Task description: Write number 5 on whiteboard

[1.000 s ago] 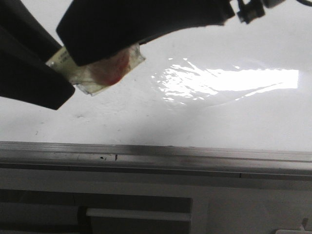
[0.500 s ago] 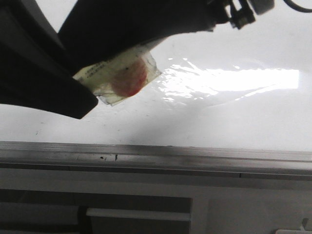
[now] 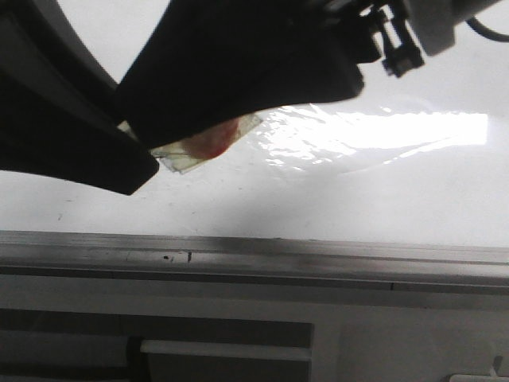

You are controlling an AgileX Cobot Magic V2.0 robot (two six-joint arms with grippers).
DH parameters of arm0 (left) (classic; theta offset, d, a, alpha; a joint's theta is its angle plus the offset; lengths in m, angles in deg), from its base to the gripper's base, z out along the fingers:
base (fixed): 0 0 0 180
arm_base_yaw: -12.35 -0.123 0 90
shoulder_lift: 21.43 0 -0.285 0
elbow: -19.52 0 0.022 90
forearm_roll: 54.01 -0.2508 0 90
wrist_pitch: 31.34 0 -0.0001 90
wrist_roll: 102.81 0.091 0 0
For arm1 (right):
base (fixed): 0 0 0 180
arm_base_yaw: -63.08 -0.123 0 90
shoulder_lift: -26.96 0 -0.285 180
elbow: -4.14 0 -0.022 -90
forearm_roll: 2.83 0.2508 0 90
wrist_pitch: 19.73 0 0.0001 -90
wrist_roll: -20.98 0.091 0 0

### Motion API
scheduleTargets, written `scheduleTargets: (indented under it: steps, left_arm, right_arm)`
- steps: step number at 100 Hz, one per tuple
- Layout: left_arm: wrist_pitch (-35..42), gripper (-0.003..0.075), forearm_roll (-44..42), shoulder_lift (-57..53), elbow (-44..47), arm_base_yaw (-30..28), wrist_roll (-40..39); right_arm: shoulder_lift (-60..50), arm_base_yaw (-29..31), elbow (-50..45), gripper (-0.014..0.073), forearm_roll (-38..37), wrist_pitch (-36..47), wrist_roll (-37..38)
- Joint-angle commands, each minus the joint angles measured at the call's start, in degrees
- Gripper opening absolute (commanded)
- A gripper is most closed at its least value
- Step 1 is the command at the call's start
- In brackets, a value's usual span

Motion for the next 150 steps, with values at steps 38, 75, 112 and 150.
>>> scheduleTargets:
  steps: [38,75,112,150]
  left_arm:
    - [2.9,-0.0020,1.8,-0.6,-1.4,0.4,-0.3]
    - [3.2,0.0152,4.3,-1.0,-1.4,0.4,-2.4]
    - [9.3,0.0521,3.9,-15.3,-1.3,-1.3,-14.5]
    - [15.1,-0.0020,10.5,-25.3,8.3,-15.6,-24.0]
  right_arm:
    - [-0.6,0.2,1.5,-0.0026,0.7,0.4,-0.5]
    - [-1.6,0.6,1.6,-0.0069,-2.7,1.9,-0.5]
    - [-5.8,11.7,3.9,-0.0062,-10.9,-3.9,0.0]
    - [-8.7,14.2,4.4,-0.0062,-29.6,-5.0,9.5]
